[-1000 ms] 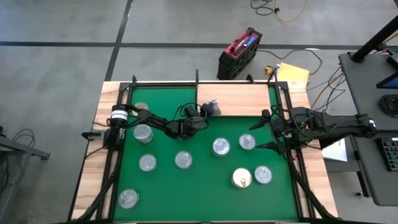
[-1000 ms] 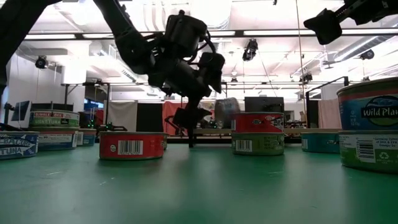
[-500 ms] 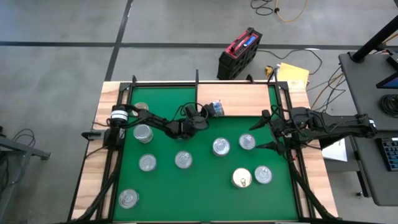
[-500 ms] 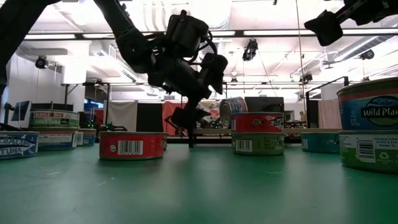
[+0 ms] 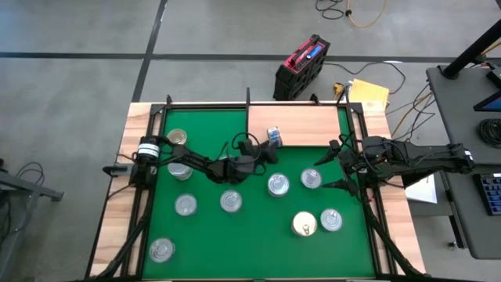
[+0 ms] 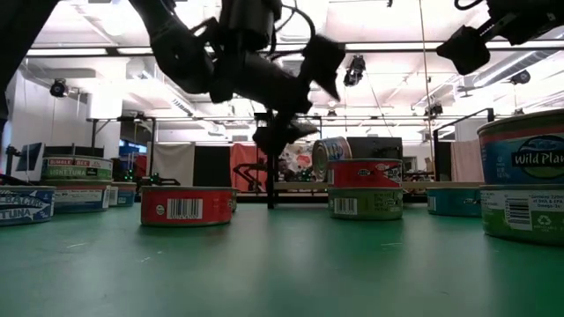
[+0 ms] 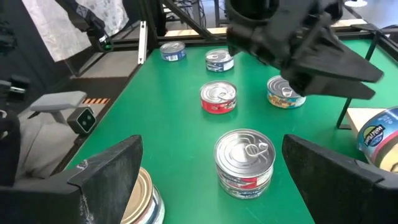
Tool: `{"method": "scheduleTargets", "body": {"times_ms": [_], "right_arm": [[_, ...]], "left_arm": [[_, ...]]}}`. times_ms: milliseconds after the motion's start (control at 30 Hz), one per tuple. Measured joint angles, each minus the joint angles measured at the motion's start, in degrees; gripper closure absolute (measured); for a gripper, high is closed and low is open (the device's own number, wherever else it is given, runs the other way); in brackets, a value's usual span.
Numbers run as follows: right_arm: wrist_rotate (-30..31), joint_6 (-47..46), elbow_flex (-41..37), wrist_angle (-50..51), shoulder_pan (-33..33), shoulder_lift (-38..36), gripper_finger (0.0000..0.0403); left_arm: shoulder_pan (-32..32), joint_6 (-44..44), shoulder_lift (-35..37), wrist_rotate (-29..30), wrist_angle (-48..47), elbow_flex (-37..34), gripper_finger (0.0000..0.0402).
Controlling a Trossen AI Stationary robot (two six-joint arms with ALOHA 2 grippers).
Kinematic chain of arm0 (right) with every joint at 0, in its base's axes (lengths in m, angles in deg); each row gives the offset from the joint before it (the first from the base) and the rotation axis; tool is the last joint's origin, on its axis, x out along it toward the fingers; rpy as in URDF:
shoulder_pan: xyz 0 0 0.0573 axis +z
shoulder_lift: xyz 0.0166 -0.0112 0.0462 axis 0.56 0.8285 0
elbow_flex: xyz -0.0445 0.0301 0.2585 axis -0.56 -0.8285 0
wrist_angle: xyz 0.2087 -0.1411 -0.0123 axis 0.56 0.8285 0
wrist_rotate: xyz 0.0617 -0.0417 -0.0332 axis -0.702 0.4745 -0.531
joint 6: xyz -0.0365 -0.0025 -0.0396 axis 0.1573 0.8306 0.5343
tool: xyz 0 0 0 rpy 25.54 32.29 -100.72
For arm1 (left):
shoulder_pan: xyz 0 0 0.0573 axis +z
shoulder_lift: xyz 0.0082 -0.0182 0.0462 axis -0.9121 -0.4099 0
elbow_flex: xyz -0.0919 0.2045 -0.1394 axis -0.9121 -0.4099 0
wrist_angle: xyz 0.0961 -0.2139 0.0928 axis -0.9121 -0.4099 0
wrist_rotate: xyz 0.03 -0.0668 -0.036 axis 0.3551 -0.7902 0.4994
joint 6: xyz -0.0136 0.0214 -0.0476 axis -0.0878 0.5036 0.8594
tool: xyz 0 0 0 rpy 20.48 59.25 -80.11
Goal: Stack canned seafood by type on shelf
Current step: Put the blue/pink tuna can on the shelf
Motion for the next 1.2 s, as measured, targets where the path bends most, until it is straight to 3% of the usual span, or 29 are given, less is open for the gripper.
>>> {"method": "scheduleTargets", "body": {"times_ms": [233, 467, 567, 700, 800, 967, 1133, 1200], "right_arm": [[0.00, -0.79, 0.00, -0.13, 0.00, 0.00, 0.0026], [0.00, -0.75, 0.00, -1.29, 0.00, 0.00, 0.0026], [0.00, -0.75, 0.00, -1.29, 0.00, 0.00, 0.0026], [0.00, -0.75, 0.00, -1.25, 0.00, 0.00, 0.0026], [0.00, -0.71, 0.00, -1.28, 0.00, 0.00, 0.0026], [0.00, -0.68, -0.09, -1.49, 0.00, 0.04, 0.0026], [0.00, -0.25, -0.11, -1.51, 0.00, 0.04, 0.0026], [0.01, -0.26, -0.11, -1.52, 0.00, 0.04, 0.0026]], "left_arm": [[-0.24, -6.62, 0.16, -6.00, -1.83, -0.02, 0.0199], [1.77, -13.10, 0.17, -16.77, -13.58, 7.09, 0.0382], [2.54, -16.73, 0.17, -16.94, -29.75, 15.26, 0.0393], [4.40, -19.97, -0.14, -16.47, -59.25, 28.39, 0.0401], [5.69, -22.91, -0.58, -15.62, -73.74, 35.53, 0.0401], [7.94, -27.45, -0.52, -20.53, -83.80, 41.14, 0.0401], [10.77, -34.96, -1.46, -33.40, -85.61, 41.80, 0.0402], [11.50, -37.36, -1.79, -35.51, -85.63, 42.11, 0.0402]]}}
